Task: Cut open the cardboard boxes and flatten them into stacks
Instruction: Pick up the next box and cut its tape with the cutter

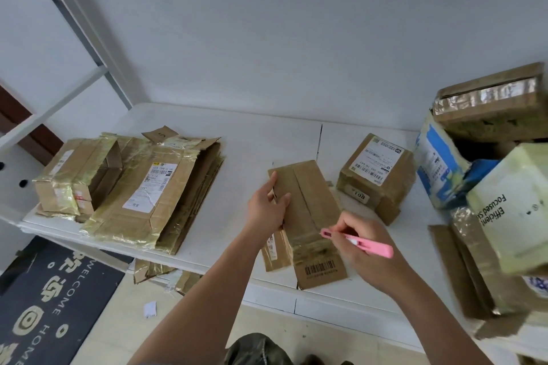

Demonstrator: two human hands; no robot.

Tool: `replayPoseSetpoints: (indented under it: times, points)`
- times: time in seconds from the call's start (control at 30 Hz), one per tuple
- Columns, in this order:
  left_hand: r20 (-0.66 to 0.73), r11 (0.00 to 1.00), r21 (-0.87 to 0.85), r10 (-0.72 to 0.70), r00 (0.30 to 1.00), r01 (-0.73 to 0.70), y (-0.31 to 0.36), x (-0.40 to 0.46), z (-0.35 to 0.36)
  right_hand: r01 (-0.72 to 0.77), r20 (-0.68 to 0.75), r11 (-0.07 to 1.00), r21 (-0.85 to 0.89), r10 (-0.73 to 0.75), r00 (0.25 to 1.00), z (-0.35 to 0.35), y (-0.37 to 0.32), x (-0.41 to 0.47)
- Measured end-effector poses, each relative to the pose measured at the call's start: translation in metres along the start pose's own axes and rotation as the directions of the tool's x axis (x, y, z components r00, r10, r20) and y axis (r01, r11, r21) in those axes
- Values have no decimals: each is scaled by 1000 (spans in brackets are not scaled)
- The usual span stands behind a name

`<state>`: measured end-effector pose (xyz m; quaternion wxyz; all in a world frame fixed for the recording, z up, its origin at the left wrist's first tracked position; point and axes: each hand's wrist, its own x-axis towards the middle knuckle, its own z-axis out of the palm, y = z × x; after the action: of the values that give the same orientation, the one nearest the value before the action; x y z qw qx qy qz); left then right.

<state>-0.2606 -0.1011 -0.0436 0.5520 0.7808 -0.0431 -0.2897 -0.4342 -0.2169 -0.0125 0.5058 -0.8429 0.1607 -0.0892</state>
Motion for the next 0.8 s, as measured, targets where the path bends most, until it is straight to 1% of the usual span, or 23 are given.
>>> replayPoseSetpoints:
  times: [0.07,0.1,0.13,0.17,0.2,0.23,0.27,0.3,0.37,0.4,0.43,0.5,0.57,0.6,0.63,0.67,0.7,0.73,0.77,0.8]
  points:
    - [-19,999,32,2,1000,-2,0,2,1,-35,-2,997,74,35,999,-9,0,-8]
    - [-22,998,66,17,1000,-16,2,2,2,-43,-30,991,123,47,998,-13,3,-12]
    - [-21,987,157,47,999,-43,4,3,2,-31,-82,983,181,47,996,-15,5,-15]
    - [-17,942,325,91,996,-81,8,5,3,-4,-151,970,244,42,988,-15,8,-19]
    - [-3,850,514,138,990,-117,12,7,3,26,-221,953,303,43,974,-13,11,-23]
    - [31,744,646,197,980,-170,16,8,4,50,-286,933,356,58,957,-10,15,-26]
    - [96,659,715,239,966,-234,21,10,4,68,-340,918,390,75,938,-6,18,-29]
    - [175,594,748,253,952,-296,23,14,3,79,-389,915,396,89,917,0,22,-31]
    - [290,493,791,218,932,-361,22,21,-1,96,-472,915,391,110,875,16,27,-33]
    - [309,469,803,201,929,-368,20,23,-5,115,-508,909,401,116,854,25,27,-34]
    - [311,466,803,204,928,-372,18,24,-8,136,-539,907,399,112,835,33,27,-33]
    - [280,483,790,264,923,-377,18,18,-12,167,-585,913,372,91,806,45,24,-30]
    - [207,481,819,260,943,-313,23,7,-14,184,-611,913,364,85,787,45,22,-21]
    - [150,455,856,237,960,-246,26,1,-14,186,-617,906,380,98,781,43,22,-15]
    - [88,399,899,239,967,-181,28,-5,-13,183,-607,895,407,116,786,40,23,-6]
    - [55,322,934,291,955,-152,29,-9,-12,170,-586,881,442,140,798,37,24,3]
    - [72,263,948,374,924,-180,28,-11,-10,149,-553,864,482,167,817,35,25,13]
    - [128,251,932,443,887,-260,25,-11,-9,134,-517,834,536,198,833,33,27,23]
    - [206,284,889,453,868,-359,22,-8,-7,120,-486,792,598,240,840,33,29,31]
    - [289,334,837,402,869,-433,18,-6,-5,109,-463,747,656,284,840,33,29,37]
